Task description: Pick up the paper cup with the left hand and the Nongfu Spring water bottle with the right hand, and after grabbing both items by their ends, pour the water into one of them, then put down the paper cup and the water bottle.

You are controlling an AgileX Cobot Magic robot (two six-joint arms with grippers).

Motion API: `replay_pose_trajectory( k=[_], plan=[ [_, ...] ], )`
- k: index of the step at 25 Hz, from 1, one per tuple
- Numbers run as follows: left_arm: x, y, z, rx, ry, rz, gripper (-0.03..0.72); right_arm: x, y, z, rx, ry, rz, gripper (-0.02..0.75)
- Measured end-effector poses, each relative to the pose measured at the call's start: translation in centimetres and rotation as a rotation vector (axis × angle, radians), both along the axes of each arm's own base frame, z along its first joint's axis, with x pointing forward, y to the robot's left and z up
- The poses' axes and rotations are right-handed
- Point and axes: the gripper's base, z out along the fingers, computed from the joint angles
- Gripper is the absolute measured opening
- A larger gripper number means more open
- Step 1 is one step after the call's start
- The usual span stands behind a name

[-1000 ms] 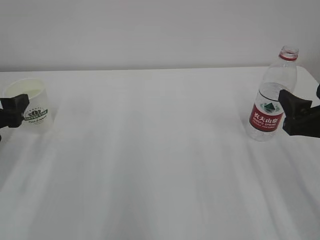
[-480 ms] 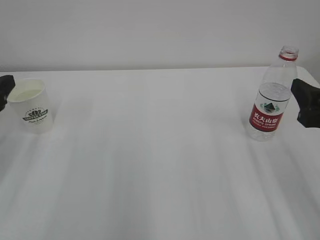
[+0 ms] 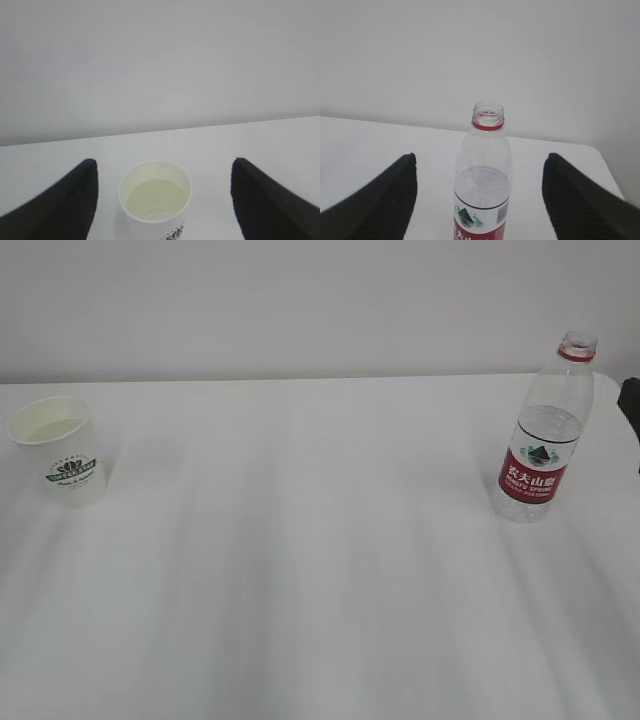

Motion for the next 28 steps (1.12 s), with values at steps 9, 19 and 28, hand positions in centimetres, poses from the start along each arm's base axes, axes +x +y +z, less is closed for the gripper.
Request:
replay_pose_trajectory(
  k=[9, 19, 28],
  plan=[
    [-3.8, 0.2, 3.5, 0.009, -0.084, 0.012, 0.592, -2.9, -0.5, 2.2, -0.008, -0.034, -0.004, 0.592],
    [-7.5, 0.5, 5.2, 0.020, -0.098, 0.031, 0.591, -5.5, -0.7, 3.1, -0.020, -0.026, 0.022, 0.593],
    [-9.4, 0.7, 5.3, 0.020, -0.049, 0.048, 0.589, -6.4, -0.6, 2.7, -0.033, 0.043, 0.045, 0.593]
  ],
)
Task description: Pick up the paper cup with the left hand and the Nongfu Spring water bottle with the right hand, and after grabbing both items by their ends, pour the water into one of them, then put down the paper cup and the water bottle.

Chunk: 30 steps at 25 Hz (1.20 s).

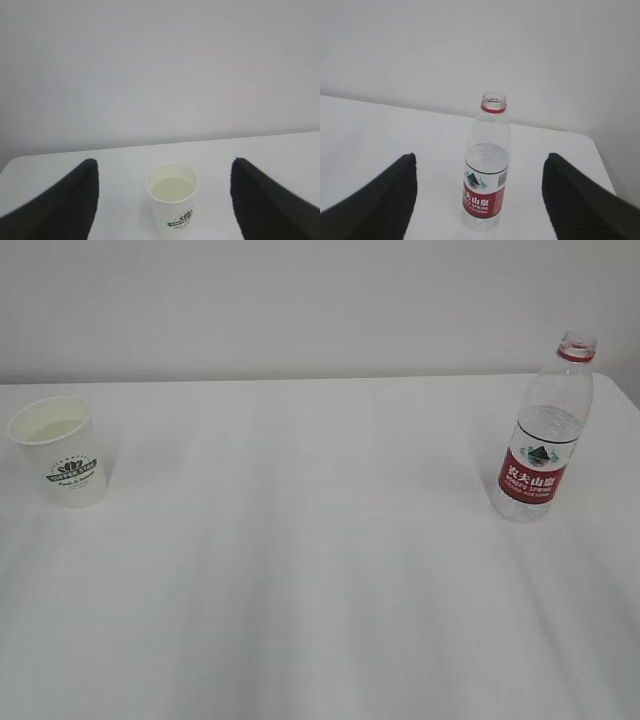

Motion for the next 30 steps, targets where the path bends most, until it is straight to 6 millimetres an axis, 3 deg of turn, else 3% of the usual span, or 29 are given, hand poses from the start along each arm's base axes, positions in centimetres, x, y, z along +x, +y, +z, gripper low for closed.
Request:
replay_pose_trajectory(
  k=[14, 23, 30],
  plan=[
    [-2.0, 0.3, 1.1, -0.035, 0.145, 0.028, 0.588, -2.5, 0.1, 0.3, -0.063, 0.112, 0.059, 0.592],
    [-5.8, 0.4, 0.9, -0.025, 0.186, 0.036, 0.578, -4.1, -0.1, 0.4, -0.081, 0.158, 0.069, 0.592],
    [-8.6, 0.4, 0.5, -0.023, 0.203, 0.027, 0.576, -5.7, -1.5, 1.8, -0.102, 0.235, -0.053, 0.560]
  ],
)
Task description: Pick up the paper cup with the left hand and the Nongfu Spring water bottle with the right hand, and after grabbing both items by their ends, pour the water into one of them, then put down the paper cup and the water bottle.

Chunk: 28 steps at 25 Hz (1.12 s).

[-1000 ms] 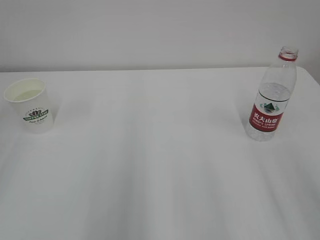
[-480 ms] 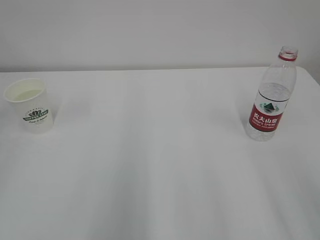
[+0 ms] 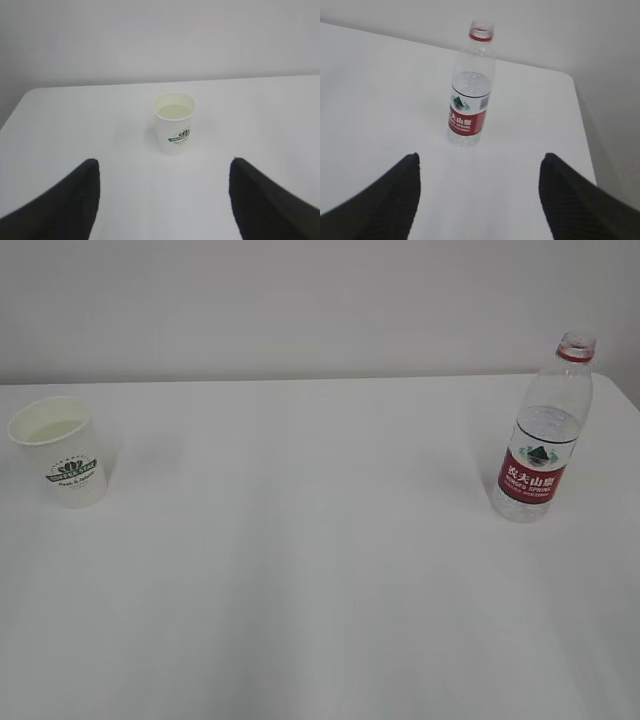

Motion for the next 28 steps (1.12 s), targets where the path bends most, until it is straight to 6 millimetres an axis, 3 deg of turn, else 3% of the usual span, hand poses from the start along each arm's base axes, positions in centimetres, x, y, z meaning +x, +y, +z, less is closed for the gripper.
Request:
replay_pose_trajectory(
  k=[15, 21, 28],
  plan=[
    [-1.5, -0.4, -1.9, -0.019, 0.212, -0.039, 0.559, -4.6, -1.3, -0.7, 0.024, 0.081, -0.079, 0.554],
    [-1.8, -0.4, -2.3, -0.019, 0.274, -0.041, 0.542, -5.7, -1.4, 0.0, 0.043, 0.134, -0.089, 0.554],
    [-2.5, -0.4, -2.9, -0.020, 0.371, -0.047, 0.540, -6.2, -1.4, -0.6, 0.051, 0.229, -0.092, 0.554]
  ],
)
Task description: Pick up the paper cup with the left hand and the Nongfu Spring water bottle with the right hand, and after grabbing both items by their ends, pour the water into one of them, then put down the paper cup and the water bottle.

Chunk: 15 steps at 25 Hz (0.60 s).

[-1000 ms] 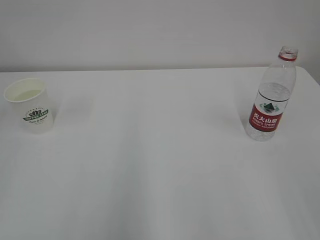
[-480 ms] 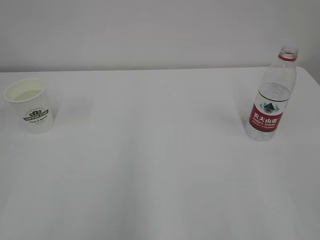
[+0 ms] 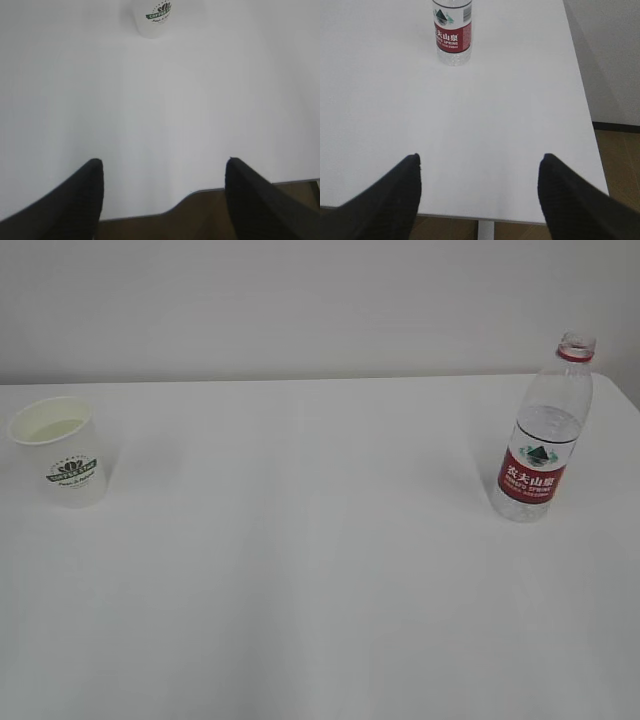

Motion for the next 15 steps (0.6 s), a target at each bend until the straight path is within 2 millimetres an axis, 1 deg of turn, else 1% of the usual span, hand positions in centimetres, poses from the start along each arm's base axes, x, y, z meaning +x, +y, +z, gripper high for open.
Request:
replay_pose_trajectory(
  k=[6, 15],
  plan=[
    [-0.7, 0.0, -0.2, -0.002, -0.002, -0.002, 0.538, -0.1, 0.0, -0.7, 0.003, 0.053, -0.002, 0.554],
    [-2.4, 0.0, -0.2, -0.004, -0.103, -0.002, 0.505, -0.1, 0.2, -0.9, 0.016, 0.060, 0.006, 0.554]
  ],
)
